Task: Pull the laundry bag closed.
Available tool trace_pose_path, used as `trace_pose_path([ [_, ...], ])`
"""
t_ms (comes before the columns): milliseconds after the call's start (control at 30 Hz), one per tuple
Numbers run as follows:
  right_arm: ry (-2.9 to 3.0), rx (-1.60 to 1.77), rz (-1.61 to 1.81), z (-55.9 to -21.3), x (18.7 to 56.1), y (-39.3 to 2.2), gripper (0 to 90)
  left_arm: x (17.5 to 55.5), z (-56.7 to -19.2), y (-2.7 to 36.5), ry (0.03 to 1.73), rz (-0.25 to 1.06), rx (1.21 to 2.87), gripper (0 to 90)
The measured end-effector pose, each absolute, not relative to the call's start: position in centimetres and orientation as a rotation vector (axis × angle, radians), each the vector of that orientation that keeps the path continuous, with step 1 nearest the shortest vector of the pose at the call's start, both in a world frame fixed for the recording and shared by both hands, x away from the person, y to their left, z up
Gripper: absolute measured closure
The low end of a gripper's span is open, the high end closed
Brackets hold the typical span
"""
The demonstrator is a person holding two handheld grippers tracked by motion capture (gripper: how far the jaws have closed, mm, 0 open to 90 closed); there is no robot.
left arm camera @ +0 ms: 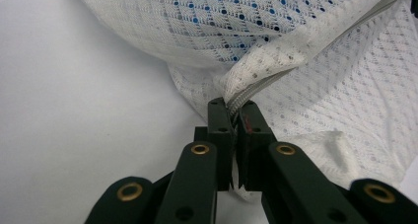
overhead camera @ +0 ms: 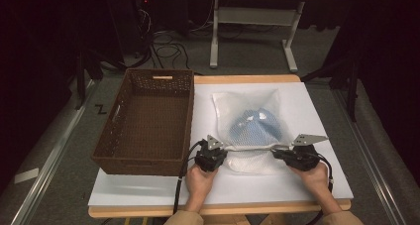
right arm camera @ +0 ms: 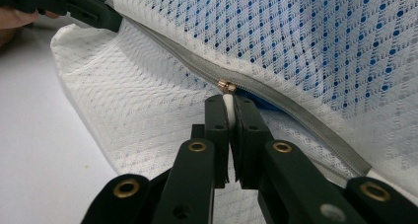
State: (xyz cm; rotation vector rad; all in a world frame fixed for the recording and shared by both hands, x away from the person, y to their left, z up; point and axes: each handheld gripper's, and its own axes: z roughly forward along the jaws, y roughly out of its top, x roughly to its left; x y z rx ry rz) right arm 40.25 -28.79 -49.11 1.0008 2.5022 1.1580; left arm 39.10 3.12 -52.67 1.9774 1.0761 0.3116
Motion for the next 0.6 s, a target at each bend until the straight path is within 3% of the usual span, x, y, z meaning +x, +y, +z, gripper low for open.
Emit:
trace_pose_path([
  [600, 2.476, 1.036, 1.158, -49.2, 40.1, -30.0, 87.1, 39.1, -52.7, 3.1, 1.075, 0.313, 1.979, 86.1],
])
